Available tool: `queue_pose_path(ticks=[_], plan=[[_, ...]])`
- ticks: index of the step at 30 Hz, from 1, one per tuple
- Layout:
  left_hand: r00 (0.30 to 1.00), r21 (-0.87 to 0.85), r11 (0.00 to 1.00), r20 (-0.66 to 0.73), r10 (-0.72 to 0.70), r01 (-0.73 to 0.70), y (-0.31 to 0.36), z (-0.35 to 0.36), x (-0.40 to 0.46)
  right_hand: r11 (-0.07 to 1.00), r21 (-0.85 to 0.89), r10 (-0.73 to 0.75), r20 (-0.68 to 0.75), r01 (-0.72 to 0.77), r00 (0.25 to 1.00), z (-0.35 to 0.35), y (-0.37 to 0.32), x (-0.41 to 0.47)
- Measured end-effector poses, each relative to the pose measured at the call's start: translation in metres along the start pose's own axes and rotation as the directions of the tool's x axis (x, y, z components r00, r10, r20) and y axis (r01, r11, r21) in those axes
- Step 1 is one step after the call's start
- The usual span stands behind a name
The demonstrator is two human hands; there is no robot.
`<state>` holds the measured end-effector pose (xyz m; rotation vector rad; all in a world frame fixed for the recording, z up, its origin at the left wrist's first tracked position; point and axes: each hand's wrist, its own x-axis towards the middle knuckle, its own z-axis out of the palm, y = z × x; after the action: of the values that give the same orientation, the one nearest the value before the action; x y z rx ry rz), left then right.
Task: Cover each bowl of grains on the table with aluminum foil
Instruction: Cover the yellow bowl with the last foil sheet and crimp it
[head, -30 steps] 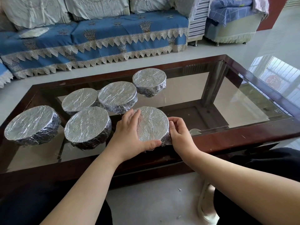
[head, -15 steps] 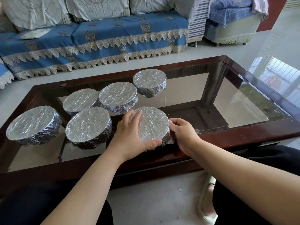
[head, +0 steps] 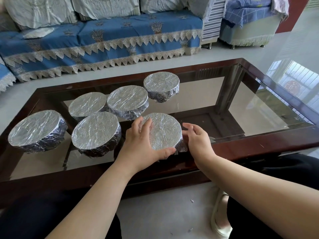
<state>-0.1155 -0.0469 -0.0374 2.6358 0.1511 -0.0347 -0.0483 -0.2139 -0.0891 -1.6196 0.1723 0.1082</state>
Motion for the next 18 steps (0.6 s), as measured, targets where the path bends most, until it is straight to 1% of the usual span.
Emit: queue_pose_path(ticks=[2,8,10,12,14,18], plan=[[1.000,-0.003,1.000,0.003,-0.010,0.010,0.000,0.000,-0.001,0.999,-0.024,-0.033,-0.002,0.033,0.999,-0.003,0.002,-0.007],[1.000,-0.029,0.999,0.017,-0.017,0.017,0.000,-0.001,0.000,0.977,-0.067,-0.193,0.121,0.201,0.974,-0.005,0.010,-0.037],[1.000,-0.039,0.999,0.019,-0.015,0.015,0.000,-0.002,0.000,0.969,-0.059,-0.233,0.117,0.241,0.965,-0.001,0.016,-0.045],[1.000,-0.035,0.999,0.009,-0.024,0.024,0.003,-0.002,-0.002,0.958,-0.068,-0.274,0.084,0.280,0.958,0.003,0.019,-0.048],[0.999,-0.024,0.999,0.002,-0.038,0.038,0.007,-0.001,-0.005,0.958,-0.083,-0.270,0.060,0.274,0.961,0.005,0.017,-0.046],[0.995,-0.071,0.995,0.071,-0.065,0.070,0.008,-0.005,-0.007,0.975,-0.086,-0.204,0.037,0.206,0.978,0.003,0.006,-0.033]])
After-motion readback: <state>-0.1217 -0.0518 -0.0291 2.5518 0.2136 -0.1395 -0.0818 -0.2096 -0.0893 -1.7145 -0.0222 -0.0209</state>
